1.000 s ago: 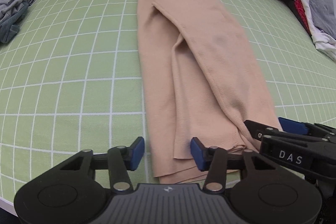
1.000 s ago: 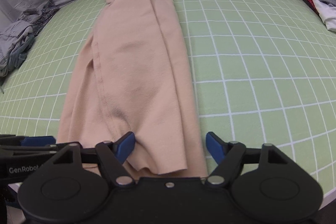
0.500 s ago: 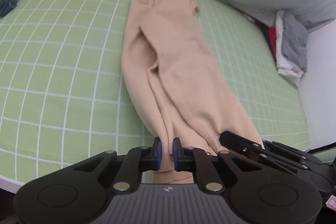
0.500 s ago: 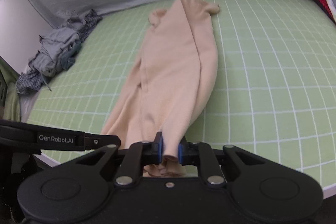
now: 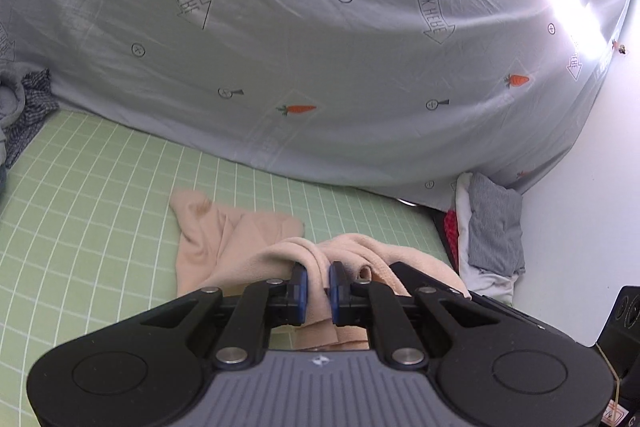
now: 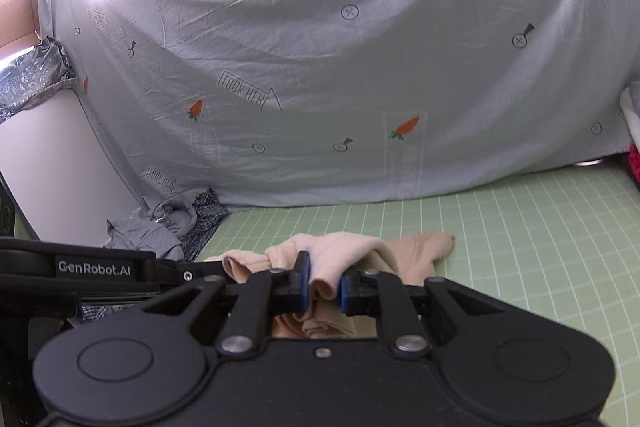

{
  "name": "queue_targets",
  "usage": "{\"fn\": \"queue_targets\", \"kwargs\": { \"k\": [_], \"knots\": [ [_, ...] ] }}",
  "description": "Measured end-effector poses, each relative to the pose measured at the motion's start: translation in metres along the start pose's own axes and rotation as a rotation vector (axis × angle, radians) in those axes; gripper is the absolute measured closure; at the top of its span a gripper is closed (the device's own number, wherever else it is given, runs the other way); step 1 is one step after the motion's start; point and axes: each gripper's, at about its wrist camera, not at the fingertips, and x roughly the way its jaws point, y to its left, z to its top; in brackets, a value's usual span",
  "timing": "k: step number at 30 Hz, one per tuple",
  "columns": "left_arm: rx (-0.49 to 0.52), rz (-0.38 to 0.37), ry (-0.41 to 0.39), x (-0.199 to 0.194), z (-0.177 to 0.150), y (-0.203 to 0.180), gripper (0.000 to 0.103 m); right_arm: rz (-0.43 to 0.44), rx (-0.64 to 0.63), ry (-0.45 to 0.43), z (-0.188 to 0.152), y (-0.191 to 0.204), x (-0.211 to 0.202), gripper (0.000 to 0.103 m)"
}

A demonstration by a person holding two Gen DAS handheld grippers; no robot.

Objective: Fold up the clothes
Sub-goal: 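Fold the shirt bottom up over the body with both grippers, release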

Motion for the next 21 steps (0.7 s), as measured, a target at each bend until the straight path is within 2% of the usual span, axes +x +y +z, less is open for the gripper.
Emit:
{"fn": "queue_targets", "kwargs": {
  "k": [5,11,13,18,21],
  "knots": [
    [-0.011,0.009,-0.005,0.026,0.022,0.006,0.091,-0.012,-0.023,-0.001,0.016,-0.010,0.030,0.089],
    [-0.029,0.037,0.056,0.091,0.047,0.026,0.091,-0.057,0.002,0.061,0.022,-0.036,0.092,0.088],
    [-0.027,0.051,0.081,0.116,0.054,0.034,0.091,-0.074,0.020,0.100,0.019,-0.048,0.119,0.088],
    [-0.089,0.124,0.184,0.180,0.044,0.077,0.091,-0.109,0.062,0.214,0.009,-0.080,0.193,0.088],
    [-0.126,0.168,0.245,0.219,0.039,0.102,0.091,-0.126,0.071,0.304,-0.010,-0.095,0.237,0.087]
  ]
}}
